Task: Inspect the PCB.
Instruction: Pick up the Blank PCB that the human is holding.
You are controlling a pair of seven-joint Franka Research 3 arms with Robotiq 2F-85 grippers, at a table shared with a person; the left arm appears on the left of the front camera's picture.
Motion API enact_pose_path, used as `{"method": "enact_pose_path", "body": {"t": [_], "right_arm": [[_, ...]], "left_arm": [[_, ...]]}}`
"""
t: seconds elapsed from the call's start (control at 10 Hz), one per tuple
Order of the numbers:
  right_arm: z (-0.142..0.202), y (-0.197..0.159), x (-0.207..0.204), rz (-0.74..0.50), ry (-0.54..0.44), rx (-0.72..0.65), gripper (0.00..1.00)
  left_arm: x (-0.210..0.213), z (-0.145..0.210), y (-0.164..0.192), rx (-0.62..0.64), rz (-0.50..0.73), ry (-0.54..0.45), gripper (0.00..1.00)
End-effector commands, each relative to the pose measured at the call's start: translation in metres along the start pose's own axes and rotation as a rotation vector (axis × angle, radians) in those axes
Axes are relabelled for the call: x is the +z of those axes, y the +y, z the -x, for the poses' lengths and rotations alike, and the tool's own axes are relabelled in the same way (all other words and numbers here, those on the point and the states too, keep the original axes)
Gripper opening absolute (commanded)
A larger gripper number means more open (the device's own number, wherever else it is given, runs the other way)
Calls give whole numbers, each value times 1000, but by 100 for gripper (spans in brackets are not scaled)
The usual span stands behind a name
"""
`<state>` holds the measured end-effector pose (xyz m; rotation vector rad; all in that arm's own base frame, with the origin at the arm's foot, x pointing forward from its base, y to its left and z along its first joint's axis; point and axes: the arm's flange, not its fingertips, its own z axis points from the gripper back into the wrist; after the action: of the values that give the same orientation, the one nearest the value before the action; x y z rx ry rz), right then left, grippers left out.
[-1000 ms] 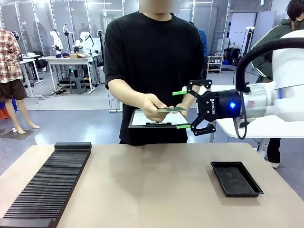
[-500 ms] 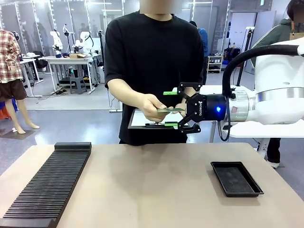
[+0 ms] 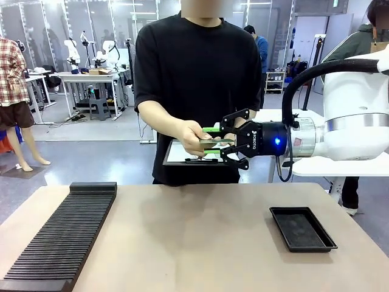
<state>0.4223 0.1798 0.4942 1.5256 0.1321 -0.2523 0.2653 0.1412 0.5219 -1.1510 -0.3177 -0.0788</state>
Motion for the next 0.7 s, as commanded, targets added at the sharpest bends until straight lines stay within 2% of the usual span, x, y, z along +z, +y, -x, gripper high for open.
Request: {"method": "enact_pose_path", "body": {"t": [0.0,0.1,0.6], "right_arm": [[0,-1,-4,-23,-7,20,5],[1,-1,-5,-19,-6,19,0],[6,-8,-2,4,7,-15,0]], "left_arm": [[1,-2,0,-1,0,2,100],[1,-2,0,-1,0,2,100],[1,-2,0,-1,0,2,100]]}}
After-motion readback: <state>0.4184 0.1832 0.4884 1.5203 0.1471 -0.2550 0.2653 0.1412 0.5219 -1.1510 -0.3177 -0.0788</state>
